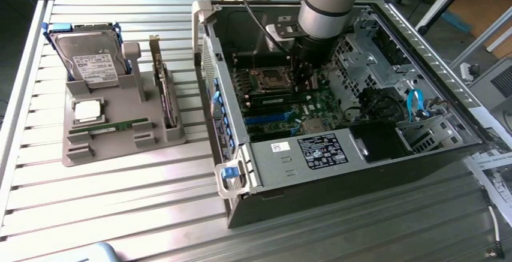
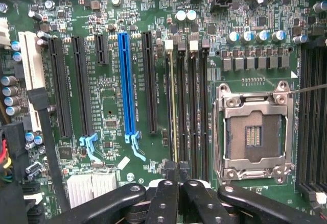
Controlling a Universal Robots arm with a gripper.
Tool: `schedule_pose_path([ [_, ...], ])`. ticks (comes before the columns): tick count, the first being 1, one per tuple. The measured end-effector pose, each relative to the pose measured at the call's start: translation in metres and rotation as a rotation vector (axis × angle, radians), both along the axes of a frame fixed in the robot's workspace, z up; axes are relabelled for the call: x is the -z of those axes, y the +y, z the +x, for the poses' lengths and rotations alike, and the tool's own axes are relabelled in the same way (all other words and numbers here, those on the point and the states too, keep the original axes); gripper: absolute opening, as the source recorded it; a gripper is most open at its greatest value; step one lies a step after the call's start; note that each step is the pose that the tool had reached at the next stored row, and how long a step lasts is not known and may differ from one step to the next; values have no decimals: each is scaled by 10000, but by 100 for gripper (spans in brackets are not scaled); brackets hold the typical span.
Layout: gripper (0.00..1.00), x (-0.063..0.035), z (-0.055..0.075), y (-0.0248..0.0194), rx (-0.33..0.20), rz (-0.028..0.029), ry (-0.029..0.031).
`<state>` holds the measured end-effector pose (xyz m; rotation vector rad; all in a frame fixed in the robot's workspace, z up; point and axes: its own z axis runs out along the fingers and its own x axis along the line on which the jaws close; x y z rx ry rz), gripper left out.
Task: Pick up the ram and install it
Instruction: 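Insert the ram into the slot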
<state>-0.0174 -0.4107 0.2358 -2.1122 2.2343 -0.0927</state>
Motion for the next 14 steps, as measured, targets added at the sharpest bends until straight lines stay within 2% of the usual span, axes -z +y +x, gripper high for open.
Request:
schedule_pose_path([
  [14,11,0,182,0,0,0,63],
])
